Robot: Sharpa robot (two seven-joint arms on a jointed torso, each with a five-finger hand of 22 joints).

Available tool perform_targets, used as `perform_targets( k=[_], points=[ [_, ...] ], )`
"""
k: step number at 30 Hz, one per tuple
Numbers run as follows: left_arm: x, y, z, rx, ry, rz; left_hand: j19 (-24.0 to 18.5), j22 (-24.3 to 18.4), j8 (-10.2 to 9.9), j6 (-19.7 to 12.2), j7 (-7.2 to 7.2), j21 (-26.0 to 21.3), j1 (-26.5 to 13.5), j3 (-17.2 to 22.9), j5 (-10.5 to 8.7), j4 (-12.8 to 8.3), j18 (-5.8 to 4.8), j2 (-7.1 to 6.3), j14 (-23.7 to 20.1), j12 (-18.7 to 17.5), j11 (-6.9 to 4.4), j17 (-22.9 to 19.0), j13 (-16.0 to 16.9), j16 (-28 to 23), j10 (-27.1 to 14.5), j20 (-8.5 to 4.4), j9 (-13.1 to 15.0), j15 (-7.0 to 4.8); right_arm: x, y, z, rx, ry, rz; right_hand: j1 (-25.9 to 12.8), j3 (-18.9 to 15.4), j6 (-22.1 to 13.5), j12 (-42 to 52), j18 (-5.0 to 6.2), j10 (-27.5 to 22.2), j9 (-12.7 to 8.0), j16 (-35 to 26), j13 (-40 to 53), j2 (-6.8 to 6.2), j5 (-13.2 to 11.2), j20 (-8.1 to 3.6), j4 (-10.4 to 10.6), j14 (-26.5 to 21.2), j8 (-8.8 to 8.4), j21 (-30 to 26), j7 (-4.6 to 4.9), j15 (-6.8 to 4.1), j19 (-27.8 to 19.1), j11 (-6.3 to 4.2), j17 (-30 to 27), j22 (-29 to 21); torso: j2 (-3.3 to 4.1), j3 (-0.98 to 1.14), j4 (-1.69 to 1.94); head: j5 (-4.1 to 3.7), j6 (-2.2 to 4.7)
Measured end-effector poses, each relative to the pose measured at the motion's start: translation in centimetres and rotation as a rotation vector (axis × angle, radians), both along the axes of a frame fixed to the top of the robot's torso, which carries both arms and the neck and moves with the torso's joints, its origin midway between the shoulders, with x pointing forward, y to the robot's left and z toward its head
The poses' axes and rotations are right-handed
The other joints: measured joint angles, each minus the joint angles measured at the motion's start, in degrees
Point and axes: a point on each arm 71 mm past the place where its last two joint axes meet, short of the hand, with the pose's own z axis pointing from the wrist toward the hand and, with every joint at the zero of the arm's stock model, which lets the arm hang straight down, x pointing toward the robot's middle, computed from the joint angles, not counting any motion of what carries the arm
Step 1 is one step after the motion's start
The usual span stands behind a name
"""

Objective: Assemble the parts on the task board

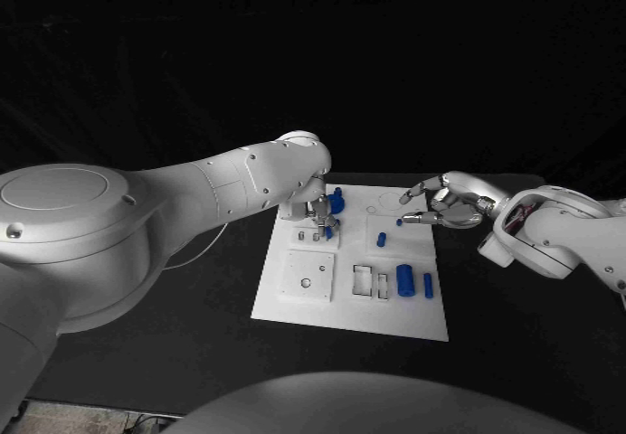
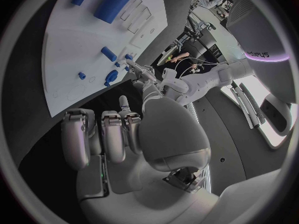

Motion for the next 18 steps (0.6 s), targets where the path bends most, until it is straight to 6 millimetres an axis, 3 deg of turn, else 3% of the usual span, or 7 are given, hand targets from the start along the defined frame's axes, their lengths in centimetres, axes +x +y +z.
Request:
perform_targets(
  k=[18],
  points=[
    [-0.01, 0.04, -0.02, 0.004, -0.002, -0.002, 0.2, 0.0, -0.3, 0.2, -0.24, -0.2, 3.2, 6.3, -0.01, -3.1, 0.01, -2.47, 0.0, -0.1, -0.22, 0.0, 0.0, 0.0, -0.2, -0.63, 2.6, -0.58, 0.01, -0.03, -0.07, -0.004, 0.006, -0.002, 0.2, 0.0, 0.0, 0.0, 0.00, 0.0, -0.1, 0.0, 0.0, 0.23, 0.0, 0.21, 0.0, 0.0, 0.00, -0.2, 0.00, 0.00, -0.2, 0.00, 0.0, 0.0, -0.02, -0.01, 0.01, 0.09, 0.00]
  ],
)
